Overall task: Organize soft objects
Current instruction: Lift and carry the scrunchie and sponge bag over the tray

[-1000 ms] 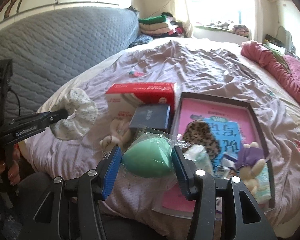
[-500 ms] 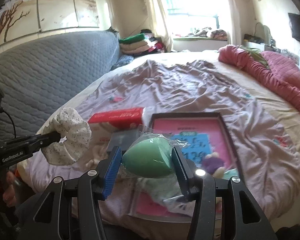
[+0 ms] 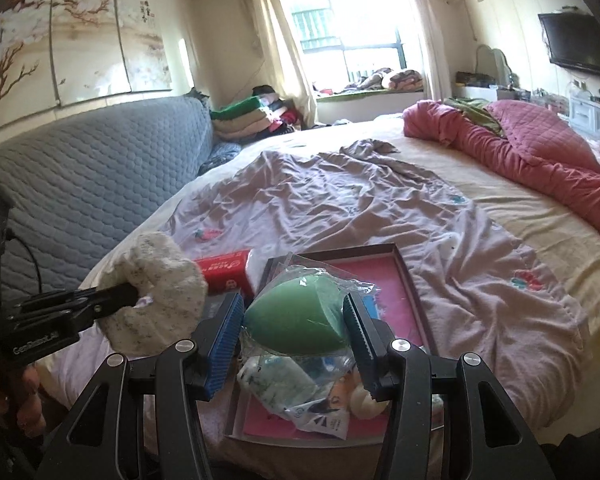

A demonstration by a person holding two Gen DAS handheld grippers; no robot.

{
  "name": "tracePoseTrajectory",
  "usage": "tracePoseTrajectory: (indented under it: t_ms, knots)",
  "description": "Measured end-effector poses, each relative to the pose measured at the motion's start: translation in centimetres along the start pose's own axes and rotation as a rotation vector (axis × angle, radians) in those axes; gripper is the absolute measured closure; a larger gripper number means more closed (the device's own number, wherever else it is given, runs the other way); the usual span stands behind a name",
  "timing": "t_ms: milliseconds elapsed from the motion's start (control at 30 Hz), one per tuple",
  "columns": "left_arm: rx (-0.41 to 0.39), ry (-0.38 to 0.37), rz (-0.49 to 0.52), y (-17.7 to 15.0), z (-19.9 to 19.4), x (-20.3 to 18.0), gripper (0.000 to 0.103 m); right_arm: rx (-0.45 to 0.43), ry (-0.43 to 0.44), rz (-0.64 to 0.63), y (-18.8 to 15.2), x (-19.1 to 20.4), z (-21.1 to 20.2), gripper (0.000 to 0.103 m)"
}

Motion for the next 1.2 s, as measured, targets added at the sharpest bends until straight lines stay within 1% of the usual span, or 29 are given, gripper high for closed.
tracePoseTrajectory:
  t_ms: [67,267,333,500,733,833,1000,1100,1200]
  knots:
    - [0.011,0.003,0.017,0.3,0.7,-0.7,0.090,0.002,-0.013,-0.008,-0.1,0.0,0.0,0.049]
    - [0.047,-0.003,0.068,1.3,3.3,-2.7,0.090,0.007,-0.004,0.003,-0.4,-0.5,0.5,0.049]
    - [0.067,0.001,0.081,1.7,4.5,-3.4,0.090,0.011,-0.008,0.005,-0.6,-0.7,0.7,0.049]
    - [0.126,-0.016,0.099,2.6,7.9,-4.5,0.090,0.012,-0.012,0.020,-0.8,-1.4,1.0,0.049]
    - [0.195,0.018,0.115,2.2,11.8,-4.8,0.090,0.029,-0.002,0.036,-1.2,-2.3,1.8,0.049]
    - [0.207,0.024,0.113,1.6,12.5,-4.5,0.090,0.043,-0.002,0.036,-1.5,-2.5,2.4,0.049]
    - [0.232,0.012,0.101,0.6,13.2,-4.1,0.090,0.064,0.005,0.045,-1.8,-2.6,3.6,0.049]
    - [0.231,0.008,0.093,0.0,13.2,-3.9,0.090,0.079,0.009,0.046,-2.1,-2.4,4.5,0.049]
    - [0.249,0.009,0.084,-0.4,13.5,-3.5,0.090,0.097,0.011,0.044,-2.3,-2.3,5.3,0.049]
Point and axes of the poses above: each gripper's, at about its wrist camera, not at the fingertips, and z roughly the way its jaws point, x to its left, y to its top, the point moved 2 cm from there along z, roughly the way its jaws point, and after that the axes turned 14 degrees about x, right-handed, at the moved point
